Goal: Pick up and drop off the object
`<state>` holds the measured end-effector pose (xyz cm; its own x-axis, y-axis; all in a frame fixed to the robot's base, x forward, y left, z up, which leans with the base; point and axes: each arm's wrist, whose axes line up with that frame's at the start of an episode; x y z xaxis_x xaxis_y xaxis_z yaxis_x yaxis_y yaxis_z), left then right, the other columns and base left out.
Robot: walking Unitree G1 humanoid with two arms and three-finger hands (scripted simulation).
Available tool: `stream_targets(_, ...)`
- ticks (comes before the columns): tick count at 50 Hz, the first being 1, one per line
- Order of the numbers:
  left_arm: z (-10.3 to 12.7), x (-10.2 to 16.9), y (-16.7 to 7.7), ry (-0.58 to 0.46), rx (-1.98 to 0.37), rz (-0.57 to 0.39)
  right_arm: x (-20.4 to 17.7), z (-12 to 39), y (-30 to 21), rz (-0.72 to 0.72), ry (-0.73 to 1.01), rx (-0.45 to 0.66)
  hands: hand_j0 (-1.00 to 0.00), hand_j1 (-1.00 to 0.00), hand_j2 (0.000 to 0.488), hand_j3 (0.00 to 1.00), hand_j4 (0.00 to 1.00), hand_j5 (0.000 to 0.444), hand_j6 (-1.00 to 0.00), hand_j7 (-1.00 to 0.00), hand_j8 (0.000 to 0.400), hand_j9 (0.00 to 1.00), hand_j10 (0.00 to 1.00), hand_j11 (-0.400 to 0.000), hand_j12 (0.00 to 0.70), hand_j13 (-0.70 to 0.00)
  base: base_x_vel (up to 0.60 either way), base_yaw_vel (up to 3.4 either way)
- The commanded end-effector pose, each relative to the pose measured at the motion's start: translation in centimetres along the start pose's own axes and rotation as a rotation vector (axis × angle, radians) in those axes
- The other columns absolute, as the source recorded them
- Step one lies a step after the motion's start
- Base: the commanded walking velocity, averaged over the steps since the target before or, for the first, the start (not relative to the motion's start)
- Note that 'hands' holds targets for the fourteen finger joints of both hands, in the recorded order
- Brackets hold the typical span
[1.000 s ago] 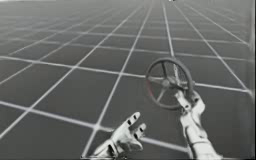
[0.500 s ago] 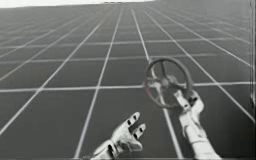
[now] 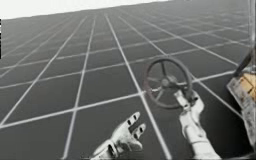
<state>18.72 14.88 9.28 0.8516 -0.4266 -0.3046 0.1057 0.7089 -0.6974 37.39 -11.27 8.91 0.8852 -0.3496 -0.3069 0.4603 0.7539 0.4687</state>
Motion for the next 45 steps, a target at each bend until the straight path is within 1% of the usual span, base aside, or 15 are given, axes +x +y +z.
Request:
stream_targets(1,0.08,0.06,-0.33,0.001,0.011,-0.004,0.09,0.75,0.06,0.009,-0.026,0.025,0.00,0.00,0.000,1.00,1.00,0.000,0.00,0.00,0.000,1.00,1.00,-0.400,0.000,-0.700,0.46,-0.32)
stream_targets(31,0.08,0.06,-0.33,0.001,0.011,-0.004,0.09,0.75,0.06,0.009,-0.026,0.025,0.00,0.00,0.000,1.00,1.00,0.000,0.00,0.00,0.000,1.00,1.00,-0.400,0.000,-0.700,0.48,-0.24)
stream_targets(45,0.08,0.06,-0.33,0.001,0.011,-0.004,0.09,0.75,0.06,0.009,-0.026,0.025,0.00,0.00,0.000,1.00,1.00,0.000,0.00,0.00,0.000,1.00,1.00,-0.400,0.000,-0.700,0.41,-0.17)
